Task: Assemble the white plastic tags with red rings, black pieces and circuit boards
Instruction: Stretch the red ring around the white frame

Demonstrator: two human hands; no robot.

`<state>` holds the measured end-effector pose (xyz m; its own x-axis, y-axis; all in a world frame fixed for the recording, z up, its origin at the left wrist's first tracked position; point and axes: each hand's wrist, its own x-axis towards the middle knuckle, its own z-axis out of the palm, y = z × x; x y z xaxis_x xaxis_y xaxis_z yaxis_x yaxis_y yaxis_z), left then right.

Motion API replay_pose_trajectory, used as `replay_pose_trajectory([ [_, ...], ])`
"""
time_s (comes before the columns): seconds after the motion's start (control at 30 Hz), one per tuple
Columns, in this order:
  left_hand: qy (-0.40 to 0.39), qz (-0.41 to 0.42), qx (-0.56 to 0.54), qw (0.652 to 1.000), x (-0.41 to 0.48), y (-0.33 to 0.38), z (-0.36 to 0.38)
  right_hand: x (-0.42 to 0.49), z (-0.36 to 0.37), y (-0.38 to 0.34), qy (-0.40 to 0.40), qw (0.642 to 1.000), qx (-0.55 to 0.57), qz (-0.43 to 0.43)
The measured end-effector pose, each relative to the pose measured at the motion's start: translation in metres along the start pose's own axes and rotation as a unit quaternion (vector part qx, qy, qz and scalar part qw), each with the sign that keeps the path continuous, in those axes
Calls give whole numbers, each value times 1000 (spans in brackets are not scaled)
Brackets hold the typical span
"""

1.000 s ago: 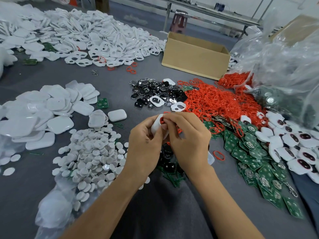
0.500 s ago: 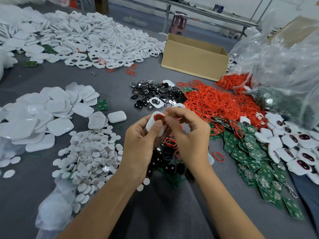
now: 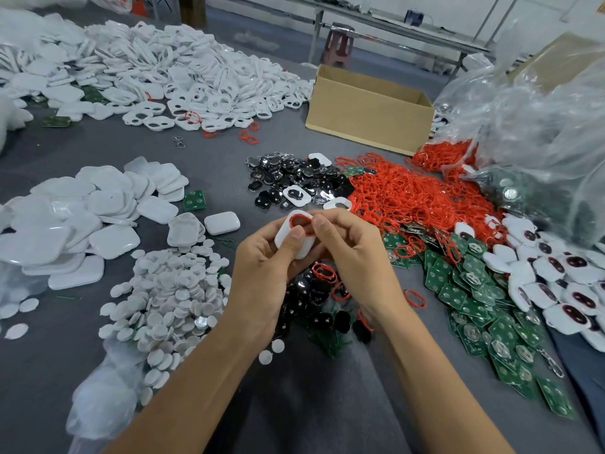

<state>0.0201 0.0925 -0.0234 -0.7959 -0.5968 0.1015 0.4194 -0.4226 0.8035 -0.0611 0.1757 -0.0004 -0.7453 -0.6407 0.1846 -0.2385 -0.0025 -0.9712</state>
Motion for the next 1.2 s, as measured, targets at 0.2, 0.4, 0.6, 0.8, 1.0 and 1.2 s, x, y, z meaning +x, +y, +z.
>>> replay_pose_trajectory([
  [0.2, 23, 0, 10, 1000, 0, -3, 1, -4, 6, 2, 119, 933, -228, -250],
  [0.4, 15, -18, -3, 1000, -1, -3, 1, -1, -6, -1, 92, 907, -308, -274],
  [0.6, 16, -20, 20, 999, -2, -4, 2, 0, -11, -9, 61, 942, -265, -198],
  [0.8, 10, -18, 14, 1000, -2, -3, 3, -2, -9, -11, 71, 941, -244, -223],
  [1.0, 9, -19, 5, 1000, -3, -2, 4, -1, -7, -6, 83, 922, -279, -256],
  [1.2, 16, -9, 9, 1000, -4, -2, 5, -2, -5, -2, 87, 918, -275, -273],
])
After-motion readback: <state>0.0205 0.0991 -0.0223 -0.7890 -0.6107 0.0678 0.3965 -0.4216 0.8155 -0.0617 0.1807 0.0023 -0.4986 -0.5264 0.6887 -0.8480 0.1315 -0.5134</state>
